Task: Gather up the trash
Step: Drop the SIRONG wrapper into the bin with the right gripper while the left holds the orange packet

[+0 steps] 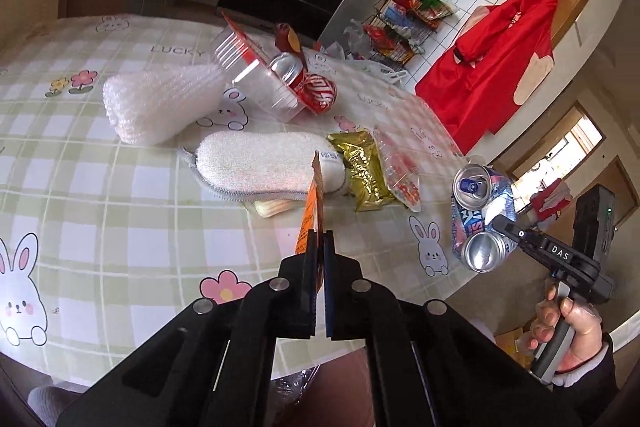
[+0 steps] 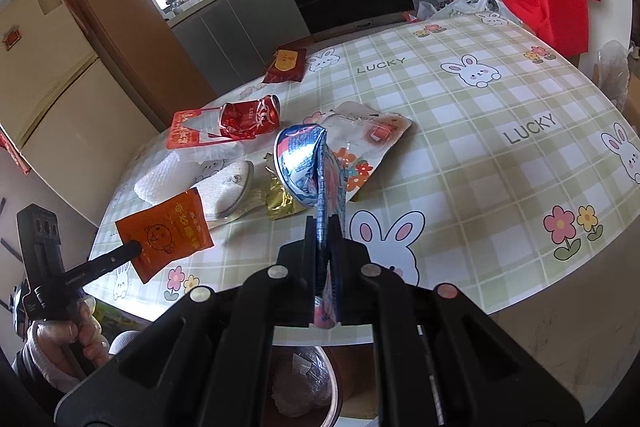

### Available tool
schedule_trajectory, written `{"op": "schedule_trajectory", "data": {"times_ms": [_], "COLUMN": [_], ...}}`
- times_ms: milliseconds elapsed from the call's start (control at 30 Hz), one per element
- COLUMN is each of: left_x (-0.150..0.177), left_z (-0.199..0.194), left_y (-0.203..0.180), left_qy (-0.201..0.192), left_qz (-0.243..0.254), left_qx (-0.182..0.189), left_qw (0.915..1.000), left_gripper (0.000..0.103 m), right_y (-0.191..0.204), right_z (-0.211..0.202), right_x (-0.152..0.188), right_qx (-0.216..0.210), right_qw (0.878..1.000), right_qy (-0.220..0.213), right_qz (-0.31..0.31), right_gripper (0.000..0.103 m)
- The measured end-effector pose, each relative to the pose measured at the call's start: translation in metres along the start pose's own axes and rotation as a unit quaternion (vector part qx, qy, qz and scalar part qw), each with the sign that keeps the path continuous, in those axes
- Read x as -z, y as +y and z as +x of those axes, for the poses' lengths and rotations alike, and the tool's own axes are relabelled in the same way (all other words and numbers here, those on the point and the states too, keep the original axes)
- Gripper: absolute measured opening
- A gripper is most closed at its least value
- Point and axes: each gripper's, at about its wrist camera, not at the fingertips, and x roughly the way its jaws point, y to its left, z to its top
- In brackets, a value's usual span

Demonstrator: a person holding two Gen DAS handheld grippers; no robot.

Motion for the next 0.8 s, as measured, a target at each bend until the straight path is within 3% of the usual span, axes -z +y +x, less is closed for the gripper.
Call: {"op": "schedule_trajectory", "data": {"times_ms": [500,800], "left_x": [0.007,0.024], "left_z": [-0.108,-0.168], "left_y": [-0.010,-0.007], "left_qy": [-0.091,-0.134], "left_qz": [0.012,0.014], "left_qx": [0.000,-0.007], "left_qw": [0.9958,0.9908], "left_gripper": [0.003,0.003], "right_y": [0.070,0.129], "right_z": [-0.035,-0.055], "right_x": [0.014,0.040], "right_qx": [-0.071,-0.120], "right_qw": [0.996,0.985], "right_qy": [-0.001,0.027], "right_qz": [-0.051,-0.123], "right_gripper": [0.010,0.010]}}
